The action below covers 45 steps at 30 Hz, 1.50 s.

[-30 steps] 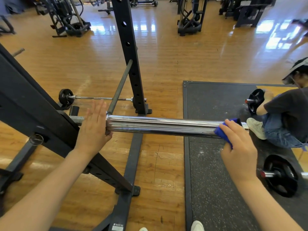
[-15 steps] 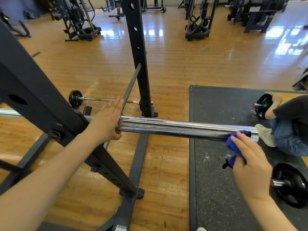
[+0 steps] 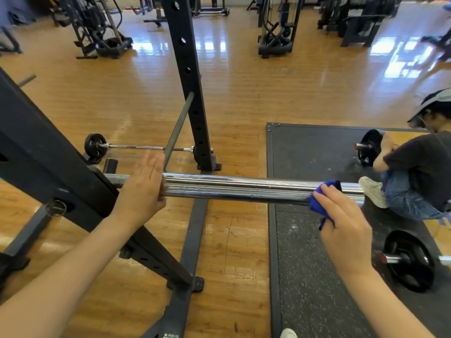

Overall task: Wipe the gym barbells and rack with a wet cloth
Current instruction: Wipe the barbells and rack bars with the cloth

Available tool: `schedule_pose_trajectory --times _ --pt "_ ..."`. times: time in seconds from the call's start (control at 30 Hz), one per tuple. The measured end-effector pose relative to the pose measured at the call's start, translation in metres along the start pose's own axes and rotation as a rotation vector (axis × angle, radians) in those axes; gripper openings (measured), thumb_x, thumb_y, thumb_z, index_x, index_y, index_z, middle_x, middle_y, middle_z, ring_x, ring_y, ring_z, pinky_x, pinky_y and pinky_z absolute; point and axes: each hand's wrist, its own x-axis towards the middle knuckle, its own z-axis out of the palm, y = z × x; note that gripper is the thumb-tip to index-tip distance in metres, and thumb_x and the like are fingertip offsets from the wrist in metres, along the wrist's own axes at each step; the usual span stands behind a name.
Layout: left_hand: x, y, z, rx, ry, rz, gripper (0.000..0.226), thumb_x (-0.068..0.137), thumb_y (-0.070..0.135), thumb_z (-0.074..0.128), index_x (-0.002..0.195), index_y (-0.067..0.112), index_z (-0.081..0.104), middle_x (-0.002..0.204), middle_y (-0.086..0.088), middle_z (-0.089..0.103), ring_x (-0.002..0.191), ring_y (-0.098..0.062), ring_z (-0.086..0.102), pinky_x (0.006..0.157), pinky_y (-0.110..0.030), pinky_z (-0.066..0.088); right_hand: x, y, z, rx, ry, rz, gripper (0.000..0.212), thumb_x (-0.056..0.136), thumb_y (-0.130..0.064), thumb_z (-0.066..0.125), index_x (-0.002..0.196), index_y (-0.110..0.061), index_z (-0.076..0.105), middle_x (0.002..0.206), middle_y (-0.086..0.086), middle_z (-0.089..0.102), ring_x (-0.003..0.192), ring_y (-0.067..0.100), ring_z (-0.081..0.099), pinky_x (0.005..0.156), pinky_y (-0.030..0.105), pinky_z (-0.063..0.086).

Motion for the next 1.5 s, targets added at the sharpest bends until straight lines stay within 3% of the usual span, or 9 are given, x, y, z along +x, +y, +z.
schedule_pose_trajectory --times 0.13,0.3,0.47,0.6,0.77,1.07,1.2,1.37,1.5 --pt "0.017 -0.005 -0.02 -0.14 -0.277 -0.001 0.11 0.07 0.02 0.081 0.15 0.006 0.007 0.156 -0.009 0.015 0.146 -0.022 0.003 0.115 -0.031 0.01 -0.019 0.001 -0.001 0.053 0.017 -0.02 0.038 0.081 -0.003 0.041 0.108 0.007 0.066 0.114 0.021 0.063 0.112 0.026 0.049 0.111 0.013 0.023" --pt "0.029 -0.009 -0.027 -0.17 -0.426 -0.009 0.115 0.07 0.024 0.081 0.151 0.014 0.0 0.158 -0.004 0.011 0.146 -0.017 -0.003 0.114 -0.032 0.017 -0.042 0.0 -0.002 0.1 -0.043 0.059 0.041 0.082 -0.005 0.037 0.107 0.007 0.066 0.114 0.02 0.063 0.11 0.026 0.051 0.109 0.015 0.027" --pt "0.016 -0.008 -0.02 0.004 -0.203 0.026 0.122 0.068 0.036 0.081 0.15 0.008 -0.004 0.158 -0.011 -0.008 0.145 -0.026 -0.007 0.116 -0.038 -0.001 -0.015 -0.008 -0.023 0.16 0.134 0.078 0.038 0.083 -0.002 0.038 0.108 0.009 0.065 0.114 0.022 0.062 0.108 0.028 0.052 0.107 0.017 0.03" --pt "-0.01 -0.007 0.002 -0.039 0.02 0.001 0.125 0.052 0.023 0.092 0.147 0.001 0.014 0.151 -0.023 0.024 0.146 -0.02 -0.005 0.117 -0.033 -0.005 0.019 -0.004 -0.017 0.133 0.179 0.048 0.04 0.082 0.002 0.039 0.115 0.008 0.061 0.12 0.017 0.057 0.115 0.03 0.049 0.111 0.019 0.027" --pt "-0.011 -0.007 0.014 -0.075 0.125 -0.021 0.115 0.05 0.009 0.092 0.141 0.0 0.022 0.146 -0.026 0.033 0.145 -0.011 -0.01 0.117 -0.033 -0.004 0.019 0.003 0.004 0.066 0.006 0.119 0.048 0.071 0.021 0.056 0.116 0.006 0.062 0.121 0.022 0.061 0.115 0.038 0.056 0.106 0.022 0.029" --pt "-0.006 -0.011 0.016 -0.024 0.078 -0.039 0.108 0.049 0.011 0.092 0.138 -0.005 0.032 0.144 -0.024 0.037 0.137 -0.036 0.028 0.116 -0.045 0.012 -0.041 0.005 0.001 0.07 -0.032 0.107 0.042 0.08 -0.005 0.036 0.108 0.004 0.067 0.117 0.017 0.063 0.115 0.025 0.049 0.109 0.017 0.027" --pt "0.002 -0.012 0.0 -0.062 -0.055 -0.042 0.106 0.063 0.017 0.086 0.147 0.001 0.022 0.154 -0.016 0.023 0.144 -0.027 0.013 0.113 -0.041 0.007 -0.047 -0.008 -0.002 0.156 -0.057 0.162 0.047 0.076 -0.004 0.033 0.106 0.003 0.068 0.113 0.015 0.064 0.109 0.021 0.051 0.107 0.009 0.025" --pt "0.019 -0.012 -0.021 -0.048 -0.313 -0.073 0.115 0.072 0.03 0.078 0.15 0.011 -0.004 0.159 -0.004 0.001 0.146 -0.02 -0.007 0.117 -0.04 0.001 -0.01 -0.027 -0.023 0.243 0.152 0.097 0.04 0.079 0.002 0.039 0.109 0.004 0.065 0.114 0.01 0.058 0.108 0.021 0.053 0.106 0.014 0.031" --pt "0.006 0.001 -0.019 0.097 -0.179 -0.138 0.119 0.073 0.035 0.078 0.149 0.005 -0.009 0.158 -0.013 -0.003 0.146 -0.028 -0.005 0.117 -0.045 0.006 0.022 -0.007 -0.027 0.131 0.222 0.065 0.038 0.083 0.004 0.04 0.113 0.007 0.063 0.119 0.021 0.059 0.115 0.031 0.051 0.11 0.021 0.029"
